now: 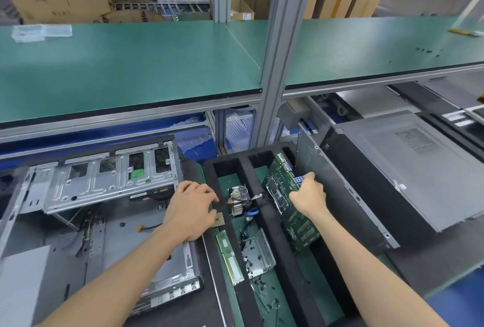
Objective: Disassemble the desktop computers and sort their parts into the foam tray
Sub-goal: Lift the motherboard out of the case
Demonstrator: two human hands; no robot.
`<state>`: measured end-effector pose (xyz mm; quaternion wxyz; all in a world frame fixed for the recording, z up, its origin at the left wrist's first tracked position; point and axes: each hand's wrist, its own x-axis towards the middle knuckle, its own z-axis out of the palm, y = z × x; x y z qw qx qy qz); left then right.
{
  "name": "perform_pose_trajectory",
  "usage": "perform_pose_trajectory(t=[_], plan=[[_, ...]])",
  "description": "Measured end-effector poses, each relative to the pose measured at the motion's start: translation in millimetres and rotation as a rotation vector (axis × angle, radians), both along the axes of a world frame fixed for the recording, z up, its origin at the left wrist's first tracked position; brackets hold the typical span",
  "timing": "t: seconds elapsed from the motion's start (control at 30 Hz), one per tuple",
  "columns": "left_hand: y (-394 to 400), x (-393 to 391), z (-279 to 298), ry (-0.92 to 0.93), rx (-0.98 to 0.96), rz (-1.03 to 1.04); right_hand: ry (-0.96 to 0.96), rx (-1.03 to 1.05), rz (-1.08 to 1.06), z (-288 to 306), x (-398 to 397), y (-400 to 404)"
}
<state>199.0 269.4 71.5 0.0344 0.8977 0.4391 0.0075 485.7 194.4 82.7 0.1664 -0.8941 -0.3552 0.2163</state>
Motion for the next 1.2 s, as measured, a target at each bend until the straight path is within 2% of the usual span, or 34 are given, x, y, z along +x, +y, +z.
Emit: perform_pose_trajectory(t=[0.2,0.33,0.6,0.73,0.83,0.9,1.03,1.1,1.2], plan=[[-0.7,-0.1,1.2,0.006,-0.007,0.002,-0.436,-0.146,0.165,0.7,-5.7,-14.0],[-1.0,0.5,2.3,0.009,-0.014,0.002,-0.626,-0.222,0.221,2.1,-6.1,-20.8],[-0.8,0.2,1.1,0.002,-0.005,-0.005,-0.682,-0.236,0.314,8.5,1.6,-20.9],[-1.3,-1.0,-0.3,-0.018,0.002,-0.001,-0.767,-0.320,0.368,14.9,-1.5,-19.1],[-2.7,-1.9,0.6,-0.111,-0.006,0.006,-0.810,-0.334,0.394,25.9,-11.0,-16.8],[-4.6,-4.4,2.3,-0.256,-0.022,0.027,-0.825,-0.288,0.415,32.4,-23.2,-13.3],[-6.5,-27.8,11.5,-0.536,-0.039,0.134,-0.677,-0.042,0.545,36.2,-61.7,5.0],[-3.0,-54.3,18.0,-0.549,-0.011,0.199,-0.471,0.084,0.570,33.4,-89.1,17.7],[5.4,-108.9,28.5,-0.489,0.068,0.324,-0.112,0.157,0.614,30.0,-140.0,30.1]])
